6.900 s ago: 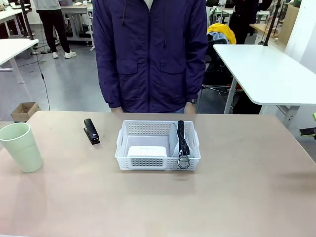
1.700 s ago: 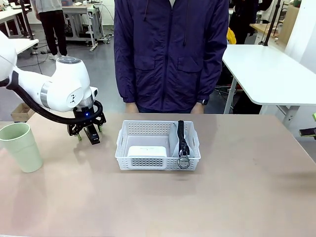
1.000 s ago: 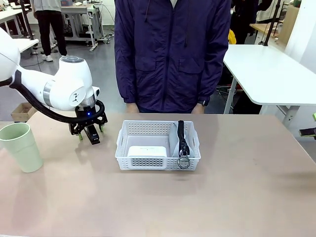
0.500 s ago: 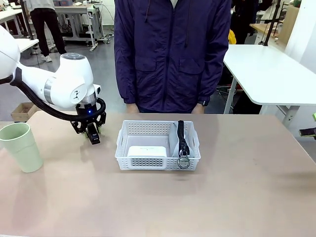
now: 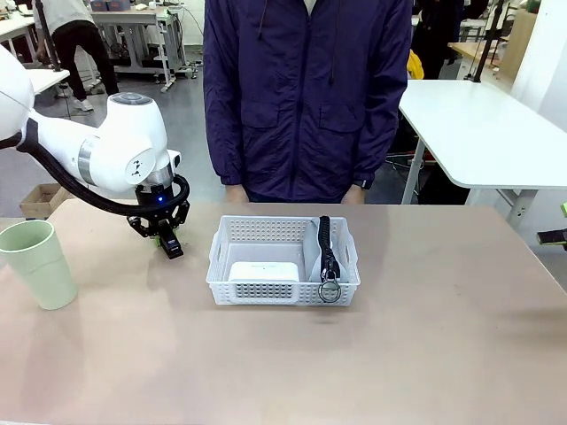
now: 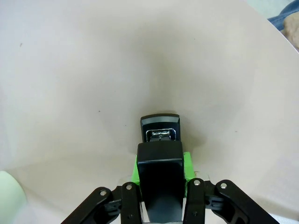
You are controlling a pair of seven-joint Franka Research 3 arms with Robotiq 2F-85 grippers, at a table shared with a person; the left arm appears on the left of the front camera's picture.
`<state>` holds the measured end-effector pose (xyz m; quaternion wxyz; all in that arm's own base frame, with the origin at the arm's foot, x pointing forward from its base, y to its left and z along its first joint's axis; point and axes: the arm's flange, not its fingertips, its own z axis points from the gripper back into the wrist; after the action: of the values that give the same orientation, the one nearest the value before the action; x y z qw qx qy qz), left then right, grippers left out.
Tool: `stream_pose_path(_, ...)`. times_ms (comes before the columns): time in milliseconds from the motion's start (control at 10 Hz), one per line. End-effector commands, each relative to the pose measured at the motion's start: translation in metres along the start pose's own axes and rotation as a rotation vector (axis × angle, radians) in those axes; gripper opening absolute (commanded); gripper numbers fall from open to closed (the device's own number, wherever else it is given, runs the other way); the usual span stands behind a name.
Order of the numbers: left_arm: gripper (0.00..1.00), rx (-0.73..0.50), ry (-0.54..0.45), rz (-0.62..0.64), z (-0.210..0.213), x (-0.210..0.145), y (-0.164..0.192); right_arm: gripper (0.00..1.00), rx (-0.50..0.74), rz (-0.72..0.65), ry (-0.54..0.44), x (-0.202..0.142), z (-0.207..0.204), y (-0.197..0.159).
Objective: Efficiently arrange items inside the basket to fit them all.
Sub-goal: Pick up the Stapler and place it inside the Organizing basket.
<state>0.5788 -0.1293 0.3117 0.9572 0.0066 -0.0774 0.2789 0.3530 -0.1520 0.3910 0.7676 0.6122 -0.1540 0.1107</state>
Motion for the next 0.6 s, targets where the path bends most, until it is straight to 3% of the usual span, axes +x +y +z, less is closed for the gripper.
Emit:
stream_pose_path(0,0.00,0.025,0.020,-0.029,-0.009,-0.006,0.006,1.00,0.002,0.010,0.005,-0.003,0.000,0.002)
stream_pose_path(200,0.00,-0.044,0.025,-0.109,0.024,-0.010,0.016,1.00,0.002,0.010,0.005,-0.003,0.000,0.002)
stream_pose_path(500,0.00,-0.120,0.045,-0.432,0.148,-0.038,0.061,1.00,0.002,0.010,0.005,-0.003,0.000,0.002)
